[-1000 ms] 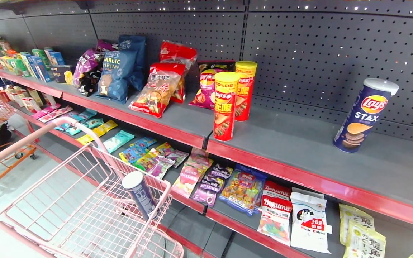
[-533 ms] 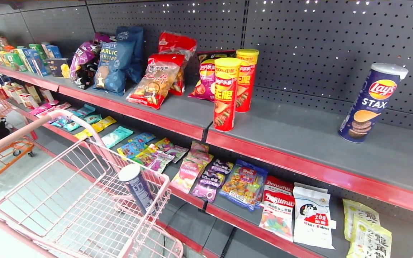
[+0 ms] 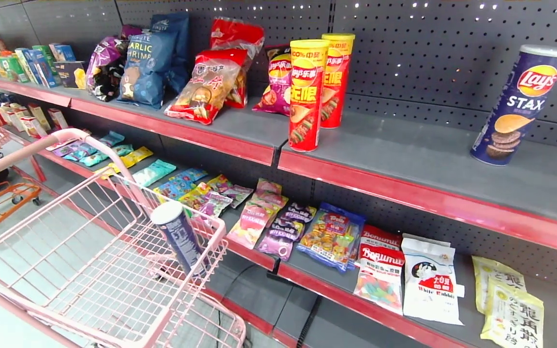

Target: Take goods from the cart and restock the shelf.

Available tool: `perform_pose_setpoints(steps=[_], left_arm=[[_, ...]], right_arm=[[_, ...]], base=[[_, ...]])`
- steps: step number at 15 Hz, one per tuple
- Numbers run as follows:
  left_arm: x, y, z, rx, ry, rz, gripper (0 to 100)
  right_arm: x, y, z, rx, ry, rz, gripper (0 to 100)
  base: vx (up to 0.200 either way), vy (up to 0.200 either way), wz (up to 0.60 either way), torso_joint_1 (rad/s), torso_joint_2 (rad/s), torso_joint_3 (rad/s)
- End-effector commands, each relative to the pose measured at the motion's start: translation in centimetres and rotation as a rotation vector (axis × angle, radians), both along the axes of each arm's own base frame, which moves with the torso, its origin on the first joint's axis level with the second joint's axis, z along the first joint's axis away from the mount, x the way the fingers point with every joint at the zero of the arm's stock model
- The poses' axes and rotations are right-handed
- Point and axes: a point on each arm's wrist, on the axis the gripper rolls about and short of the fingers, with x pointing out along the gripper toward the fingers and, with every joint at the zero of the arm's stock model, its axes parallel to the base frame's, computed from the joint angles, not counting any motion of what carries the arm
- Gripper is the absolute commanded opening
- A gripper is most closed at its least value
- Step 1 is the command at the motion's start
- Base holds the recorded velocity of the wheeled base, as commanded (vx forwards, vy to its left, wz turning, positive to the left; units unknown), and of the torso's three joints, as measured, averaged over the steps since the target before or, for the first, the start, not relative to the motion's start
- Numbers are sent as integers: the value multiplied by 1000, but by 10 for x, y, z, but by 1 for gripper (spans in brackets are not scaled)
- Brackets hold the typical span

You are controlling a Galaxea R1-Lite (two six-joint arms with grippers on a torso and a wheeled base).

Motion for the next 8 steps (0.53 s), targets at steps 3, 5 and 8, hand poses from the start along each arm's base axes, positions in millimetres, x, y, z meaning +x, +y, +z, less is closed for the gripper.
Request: perform_pose_setpoints(steps=[3, 5, 8], left_arm=[[0, 0, 0, 4, 1, -18, 100], [9, 0, 73, -41, -22, -69, 100], [79, -1, 163, -213, -6, -13, 100]], right_arm=[[0, 0, 0, 1, 1, 0, 100], [0, 0, 0, 4, 1, -3, 100], [0, 0, 0, 4, 1, -3, 100]], base=[[0, 0, 0, -155, 483, 312], [0, 0, 0, -53, 171, 110], [0, 0, 0, -7, 20, 19]])
